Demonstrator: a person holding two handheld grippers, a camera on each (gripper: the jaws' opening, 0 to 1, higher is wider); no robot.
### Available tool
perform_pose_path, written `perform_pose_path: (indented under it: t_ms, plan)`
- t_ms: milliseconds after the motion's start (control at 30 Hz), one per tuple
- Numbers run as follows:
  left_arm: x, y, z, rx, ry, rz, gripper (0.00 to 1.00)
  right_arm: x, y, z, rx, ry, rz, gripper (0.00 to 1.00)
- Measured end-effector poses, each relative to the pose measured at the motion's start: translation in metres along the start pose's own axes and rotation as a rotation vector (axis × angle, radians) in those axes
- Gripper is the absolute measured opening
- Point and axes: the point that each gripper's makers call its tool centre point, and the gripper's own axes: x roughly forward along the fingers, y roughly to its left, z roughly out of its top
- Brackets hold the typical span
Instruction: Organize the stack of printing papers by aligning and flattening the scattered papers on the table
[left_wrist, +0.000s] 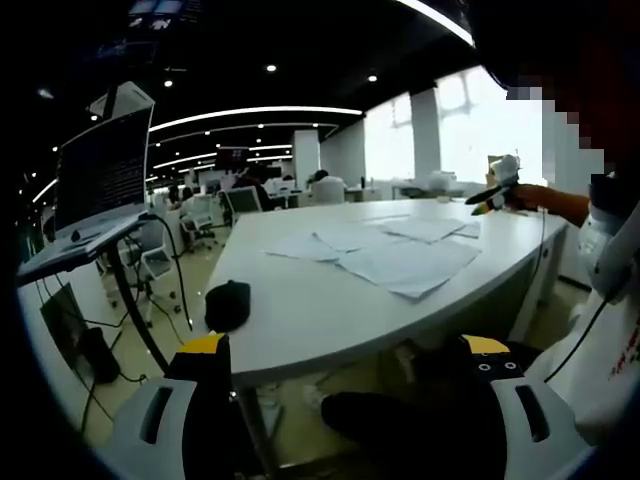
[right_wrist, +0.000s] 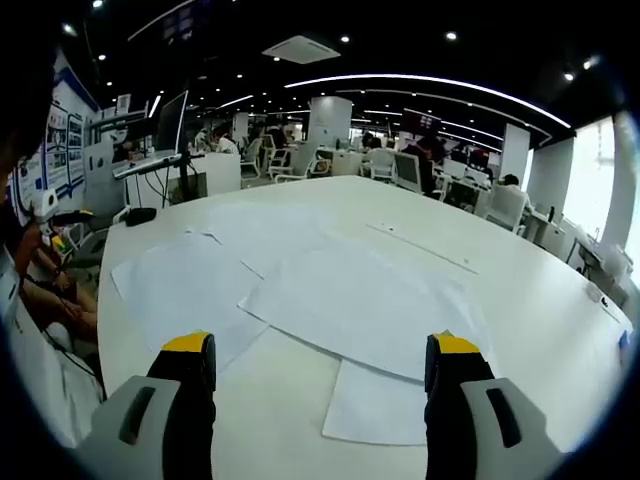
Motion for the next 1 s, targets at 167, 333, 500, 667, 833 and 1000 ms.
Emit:
perform_pose_path:
  t_ms: [167, 333, 500, 667, 833, 1000]
  plan:
    - [-0.0004, -0.0002, -0.0007, 0.000, 0.000, 0.002, 0.95, 0.0005, -0.0015, -0.0004, 0.001, 0.002, -0.003, 0.81]
    - [-0.0005, -0.0004, -0.0011, -0.001, -0.001, 0.003, 0.95, 0.0024, -0.0013, -0.0006, -0.002, 0.006, -0.001, 0.81]
    - [-0.0013, -0.0006, -0.0014, 0.000, 0.000, 0.007, 0.95, 0.0047, -0.0014, 0.0005, -0.003, 0.004, 0.002, 0.81]
    - [-0.0018, -0.0004, -0.0017, -0.003, -0.002, 0.007, 0.95, 0.0069, -0.0019, -0.0006, -0.001, 0.010, 0.004, 0.81]
    - [-0.0017, -0.0013, -0.0016, -0.003, -0.002, 0.008, 0.95, 0.0067, -0.0040, -0.0015, -0.001, 0.011, 0.001, 0.81]
    - [-0.0018, -0.0007, -0.0019, -0.005, -0.002, 0.009, 0.95, 0.0072, -0.0046, -0.0022, 0.001, 0.013, -0.002, 0.81]
